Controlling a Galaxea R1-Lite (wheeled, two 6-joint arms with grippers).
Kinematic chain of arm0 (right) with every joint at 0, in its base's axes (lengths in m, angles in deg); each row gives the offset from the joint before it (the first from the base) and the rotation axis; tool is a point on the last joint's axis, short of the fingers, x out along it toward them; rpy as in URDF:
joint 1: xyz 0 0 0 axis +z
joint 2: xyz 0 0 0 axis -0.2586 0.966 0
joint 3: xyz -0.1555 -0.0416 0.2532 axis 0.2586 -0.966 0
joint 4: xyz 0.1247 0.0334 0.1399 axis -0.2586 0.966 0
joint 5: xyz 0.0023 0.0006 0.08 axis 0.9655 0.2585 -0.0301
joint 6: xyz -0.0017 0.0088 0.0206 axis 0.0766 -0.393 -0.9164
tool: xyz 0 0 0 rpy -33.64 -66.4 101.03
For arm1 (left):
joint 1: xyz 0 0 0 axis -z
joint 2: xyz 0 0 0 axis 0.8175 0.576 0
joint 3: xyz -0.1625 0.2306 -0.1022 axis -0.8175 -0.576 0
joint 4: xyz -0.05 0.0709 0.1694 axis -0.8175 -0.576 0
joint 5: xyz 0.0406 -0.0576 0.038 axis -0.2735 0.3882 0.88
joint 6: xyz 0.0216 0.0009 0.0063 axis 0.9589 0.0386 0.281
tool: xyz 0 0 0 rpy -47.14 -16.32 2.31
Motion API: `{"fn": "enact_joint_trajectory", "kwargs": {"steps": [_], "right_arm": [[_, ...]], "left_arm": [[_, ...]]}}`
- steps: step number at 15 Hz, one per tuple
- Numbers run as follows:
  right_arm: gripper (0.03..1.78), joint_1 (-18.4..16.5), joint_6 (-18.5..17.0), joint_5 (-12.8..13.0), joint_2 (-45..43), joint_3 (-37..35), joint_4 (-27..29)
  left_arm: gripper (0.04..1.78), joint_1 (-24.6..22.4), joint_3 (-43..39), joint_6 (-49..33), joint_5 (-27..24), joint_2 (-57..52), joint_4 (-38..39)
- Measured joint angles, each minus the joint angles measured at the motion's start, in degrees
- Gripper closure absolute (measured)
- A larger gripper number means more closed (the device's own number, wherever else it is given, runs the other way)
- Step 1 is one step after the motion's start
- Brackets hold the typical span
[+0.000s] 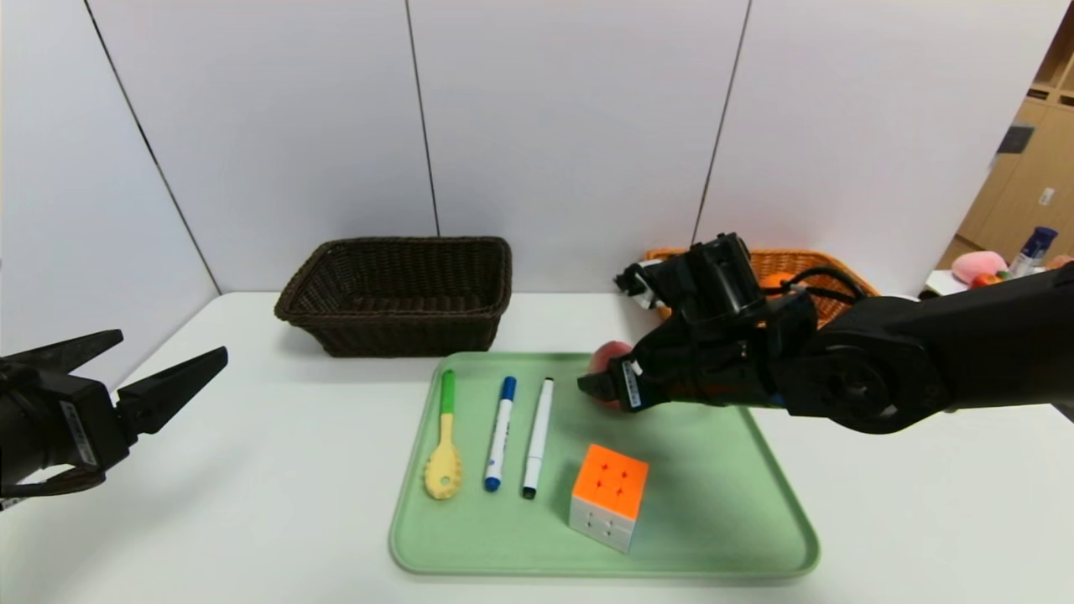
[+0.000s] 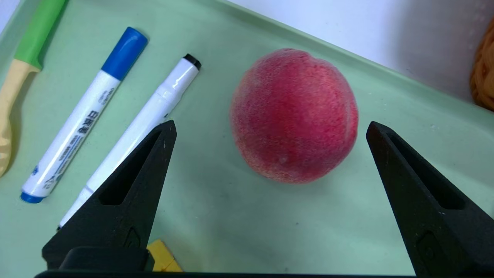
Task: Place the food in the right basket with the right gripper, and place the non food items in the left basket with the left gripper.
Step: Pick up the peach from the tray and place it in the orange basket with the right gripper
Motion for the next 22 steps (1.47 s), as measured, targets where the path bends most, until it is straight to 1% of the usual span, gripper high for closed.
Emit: {"fn": "enact_joint_trajectory", "kwargs": {"steps": [4,8,9,10,11,12,13,17,20,22], "right_arm": [[0.11,-1.0,-0.4,0.0,2.7,-0.5,-2.4],[0.11,-1.6,-0.6,-0.6,4.9,-2.0,-6.8],[0.14,-1.6,-0.5,-0.6,5.2,-2.2,-7.1],[0.35,-1.6,-0.6,-0.7,5.4,-2.3,-7.2],[0.51,-1.6,-0.6,-0.7,5.6,-2.2,-7.2],[0.62,-1.6,-0.5,-0.7,5.6,-2.2,-7.2],[0.67,-1.6,-0.5,-0.7,5.7,-2.2,-7.2],[0.71,-1.0,-0.3,-0.7,4.8,-2.5,-7.0],[0.72,0.6,0.5,-0.7,-0.8,-2.1,-7.3],[0.72,0.4,1.5,-1.6,-5.5,0.5,-7.7]], "left_arm": [[0.13,0.0,-0.2,0.0,0.0,-0.4,0.0],[0.13,0.0,-0.2,0.1,0.0,-0.9,-0.1],[0.13,0.0,-0.2,0.0,0.0,-0.9,-0.1],[0.13,0.0,-0.2,0.1,-0.1,-1.0,-0.1],[0.13,0.0,-0.2,0.1,-0.1,-1.0,0.0],[0.13,0.0,-0.2,0.1,-0.1,-1.0,-0.1],[0.13,0.0,-0.2,0.1,-0.1,-1.0,-0.1],[0.13,0.0,-0.2,0.1,-0.1,-1.0,-0.1],[0.13,0.0,-0.2,0.1,-0.1,-1.1,-0.1],[0.13,0.0,-0.2,0.1,-0.1,-1.1,-0.1]]}}
